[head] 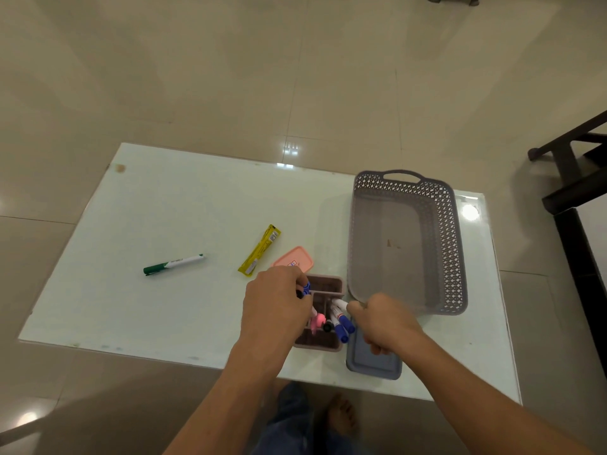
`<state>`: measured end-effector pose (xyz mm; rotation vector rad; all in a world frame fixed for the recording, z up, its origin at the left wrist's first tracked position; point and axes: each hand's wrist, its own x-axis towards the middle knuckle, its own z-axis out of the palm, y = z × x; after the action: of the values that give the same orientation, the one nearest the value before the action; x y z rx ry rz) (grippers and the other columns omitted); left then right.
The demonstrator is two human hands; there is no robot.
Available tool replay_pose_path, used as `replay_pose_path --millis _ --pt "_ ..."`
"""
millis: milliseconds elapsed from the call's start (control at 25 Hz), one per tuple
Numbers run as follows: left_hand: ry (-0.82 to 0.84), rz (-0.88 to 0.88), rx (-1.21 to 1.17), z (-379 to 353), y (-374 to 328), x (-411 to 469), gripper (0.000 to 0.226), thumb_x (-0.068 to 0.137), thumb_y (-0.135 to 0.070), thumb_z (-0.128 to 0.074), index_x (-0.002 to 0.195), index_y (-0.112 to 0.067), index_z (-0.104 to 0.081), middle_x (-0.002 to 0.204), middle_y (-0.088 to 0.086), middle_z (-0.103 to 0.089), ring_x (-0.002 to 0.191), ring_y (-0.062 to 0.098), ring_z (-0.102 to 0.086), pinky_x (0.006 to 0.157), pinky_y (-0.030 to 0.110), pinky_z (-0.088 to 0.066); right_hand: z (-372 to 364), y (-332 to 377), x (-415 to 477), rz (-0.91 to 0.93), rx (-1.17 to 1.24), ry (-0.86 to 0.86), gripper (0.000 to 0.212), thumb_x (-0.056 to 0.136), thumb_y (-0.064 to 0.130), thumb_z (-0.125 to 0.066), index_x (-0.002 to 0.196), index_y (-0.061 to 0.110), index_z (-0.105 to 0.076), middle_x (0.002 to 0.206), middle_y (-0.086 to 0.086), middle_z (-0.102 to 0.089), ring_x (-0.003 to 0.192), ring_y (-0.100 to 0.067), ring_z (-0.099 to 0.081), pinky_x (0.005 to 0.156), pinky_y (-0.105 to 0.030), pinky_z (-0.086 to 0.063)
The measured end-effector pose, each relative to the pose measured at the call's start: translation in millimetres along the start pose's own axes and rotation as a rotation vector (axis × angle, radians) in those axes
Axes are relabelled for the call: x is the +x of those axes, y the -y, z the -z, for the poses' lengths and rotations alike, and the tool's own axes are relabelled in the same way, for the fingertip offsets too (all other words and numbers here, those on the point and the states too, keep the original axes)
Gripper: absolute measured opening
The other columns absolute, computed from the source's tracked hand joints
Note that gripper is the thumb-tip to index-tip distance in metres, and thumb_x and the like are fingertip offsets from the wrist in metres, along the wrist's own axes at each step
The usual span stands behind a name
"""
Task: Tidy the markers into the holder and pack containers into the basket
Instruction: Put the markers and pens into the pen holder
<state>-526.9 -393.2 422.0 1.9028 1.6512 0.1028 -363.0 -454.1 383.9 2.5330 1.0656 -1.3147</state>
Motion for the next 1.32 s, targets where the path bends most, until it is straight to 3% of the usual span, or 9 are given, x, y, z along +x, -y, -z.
replay_pose_path --millis 120,320,440,560,880,960,1040,1160,1320 --pt "-0.001 0.004 -0.013 -5.6 -3.5 2.3 0.02 0.086 -0.025 -0.071 0.106 -0.029 -0.072 0.099 -0.007 -0.072 0.086 0.01 -0.064 0.073 0.018 -0.044 -2.0 7.9 9.6 -0.055 0.038 0.046 0.049 0.101 0.041 -0.04 0.071 0.008 -0.06 0.055 -0.006 -0.062 0.045 -0.018 -0.054 0.051 -0.024 -0.044" --pt "-0.025 -0.025 -0.03 -9.0 -19.0 9.1 0.015 0.086 -0.026 -0.07 0.101 -0.026 -0.071 0.094 -0.008 -0.068 0.083 0.009 -0.06 0.07 0.019 -0.041 -10.8 8.0 34.9 -0.363 0.355 0.333 0.029 0.099 0.035 -0.041 0.083 0.012 -0.049 0.07 -0.007 -0.045 0.054 -0.018 -0.042 0.056 -0.03 -0.043" --pt "-0.021 -0.044 -0.042 -4.3 -24.1 13.2 0.019 0.084 -0.025 -0.07 0.103 -0.026 -0.071 0.099 -0.01 -0.069 0.092 0.012 -0.063 0.08 0.028 -0.052 -12.1 10.1 38.4 -0.443 0.454 0.384 0.033 0.101 0.039 -0.045 0.093 0.009 -0.055 0.08 -0.01 -0.059 0.061 -0.018 -0.055 0.061 -0.029 -0.053" --pt "-0.026 -0.035 -0.027 2.2 -22.1 14.5 0.021 0.084 -0.024 -0.069 0.105 -0.026 -0.071 0.101 -0.01 -0.071 0.094 0.012 -0.063 0.08 0.024 -0.049 -13.5 14.7 37.3 -0.456 0.497 0.418 0.041 0.103 0.044 -0.044 0.109 0.007 -0.058 0.09 -0.012 -0.066 0.064 -0.018 -0.062 0.063 -0.027 -0.057" --pt "-0.006 0.031 -0.029 16.1 -8.5 17.2 0.026 0.086 -0.026 -0.071 0.112 -0.025 -0.071 0.106 -0.006 -0.072 0.097 0.011 -0.064 0.078 0.019 -0.041 -19.8 25.1 42.3 -0.507 0.452 0.454 0.04 0.082 0.026 -0.08 0.105 0.004 -0.057 0.109 -0.016 -0.07 0.079 -0.022 -0.072 0.077 -0.033 -0.064" --pt "0.001 0.036 -0.038 17.8 -8.3 20.4 0.027 0.086 -0.025 -0.071 0.113 -0.024 -0.071 0.106 -0.006 -0.073 0.098 0.011 -0.065 0.08 0.019 -0.043 -19.9 29.4 46.9 -0.486 0.378 0.486 0.034 0.081 0.021 -0.081 0.1 0.005 -0.057 0.107 -0.013 -0.069 0.075 -0.017 -0.068 0.076 -0.024 -0.061" --pt "0.004 0.04 -0.03 19.2 -7.0 24.4 0.027 0.086 -0.025 -0.071 0.113 -0.024 -0.071 0.107 -0.006 -0.073 0.099 0.011 -0.065 0.081 0.019 -0.044 -16.7 34.2 50.0 -0.467 0.302 0.529 0.029 0.084 0.022 -0.077 0.102 0.008 -0.059 0.103 -0.01 -0.069 0.067 -0.013 -0.065 0.063 -0.016 -0.052" --pt "0.011 0.053 -0.034 20.5 -6.9 30.5 0.027 0.085 -0.022 -0.07 0.112 -0.024 -0.072 0.105 -0.006 -0.073 0.096 0.011 -0.066 0.078 0.019 -0.043 -7.8 37.1 52.7 -0.485 0.26 0.569 0.026 0.088 0.023 -0.073 0.106 0.007 -0.062 0.085 -0.007 -0.069 0.051 -0.009 -0.058 0.052 -0.015 -0.042" --pt "0.026 0.05 -0.031 23.0 -10.9 35.2 0.028 0.084 -0.019 -0.069 0.112 -0.024 -0.071 0.103 -0.007 -0.073 0.094 0.01 -0.064 0.074 0.018 -0.04 6.6 37.4 52.7 -0.498 0.237 0.622 0.023 0.091 0.021 -0.07 0.102 0.002 -0.063 0.071 -0.005 -0.068 0.047 -0.008 -0.056 0.05 -0.015 -0.044"
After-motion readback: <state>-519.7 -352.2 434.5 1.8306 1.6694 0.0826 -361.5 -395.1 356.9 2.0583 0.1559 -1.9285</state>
